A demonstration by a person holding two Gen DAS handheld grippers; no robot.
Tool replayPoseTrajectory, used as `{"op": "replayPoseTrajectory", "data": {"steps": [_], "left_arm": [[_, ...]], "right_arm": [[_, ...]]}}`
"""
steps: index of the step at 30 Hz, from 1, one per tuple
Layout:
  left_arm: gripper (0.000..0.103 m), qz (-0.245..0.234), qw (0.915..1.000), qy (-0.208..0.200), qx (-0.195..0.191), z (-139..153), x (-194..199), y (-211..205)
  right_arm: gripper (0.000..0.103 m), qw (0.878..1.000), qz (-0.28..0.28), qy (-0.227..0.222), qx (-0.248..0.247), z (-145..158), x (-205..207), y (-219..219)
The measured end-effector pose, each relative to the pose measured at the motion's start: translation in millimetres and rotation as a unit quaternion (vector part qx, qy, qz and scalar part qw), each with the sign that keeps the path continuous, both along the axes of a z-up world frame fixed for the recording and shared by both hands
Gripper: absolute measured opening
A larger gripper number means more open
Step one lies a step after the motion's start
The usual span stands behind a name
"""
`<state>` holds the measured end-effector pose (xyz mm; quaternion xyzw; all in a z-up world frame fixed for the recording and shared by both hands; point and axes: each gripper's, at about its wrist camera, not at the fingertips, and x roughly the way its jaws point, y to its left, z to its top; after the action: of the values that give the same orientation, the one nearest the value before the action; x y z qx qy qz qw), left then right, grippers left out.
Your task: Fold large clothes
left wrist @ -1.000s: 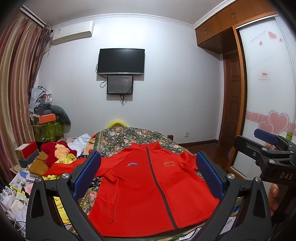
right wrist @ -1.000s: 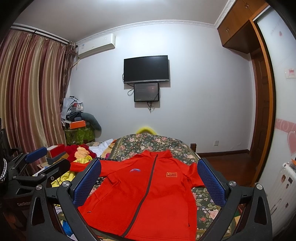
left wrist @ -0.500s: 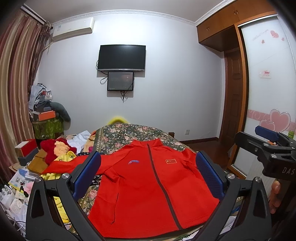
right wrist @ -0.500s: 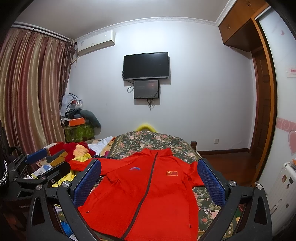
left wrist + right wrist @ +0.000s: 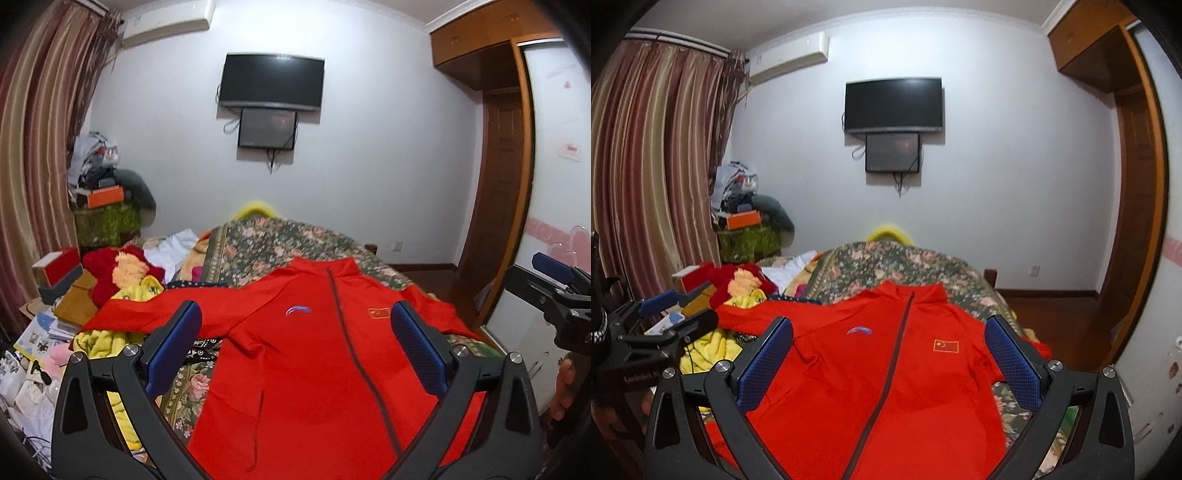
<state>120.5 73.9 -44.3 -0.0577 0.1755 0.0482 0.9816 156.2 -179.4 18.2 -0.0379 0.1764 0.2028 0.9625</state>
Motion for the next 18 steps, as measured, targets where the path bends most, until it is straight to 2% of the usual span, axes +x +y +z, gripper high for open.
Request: {"op": "replayPoseTrajectory", "data": {"steps": [5,11,14,18], "left_arm": [[0.103,0.020,0.9994,0.026,0.005,-25,41,39],[0.103,0.009,0.9961,0.082,-0.030,-79,99,107],[0.103,0.010,0.9907,0.123,-0.058,-114,128,144],[0.103,0.034,0.9766,0.178,-0.117,-163,159,202]], "right_arm": [[0.103,0.999,-0.003,0.035,-0.014,-28,64,22],[0.103,0.994,0.006,0.108,-0.029,-78,154,41],[0.103,0.988,-0.005,0.146,-0.047,-109,199,45],[0.103,0.978,-0.018,0.202,-0.055,-151,247,44]]}}
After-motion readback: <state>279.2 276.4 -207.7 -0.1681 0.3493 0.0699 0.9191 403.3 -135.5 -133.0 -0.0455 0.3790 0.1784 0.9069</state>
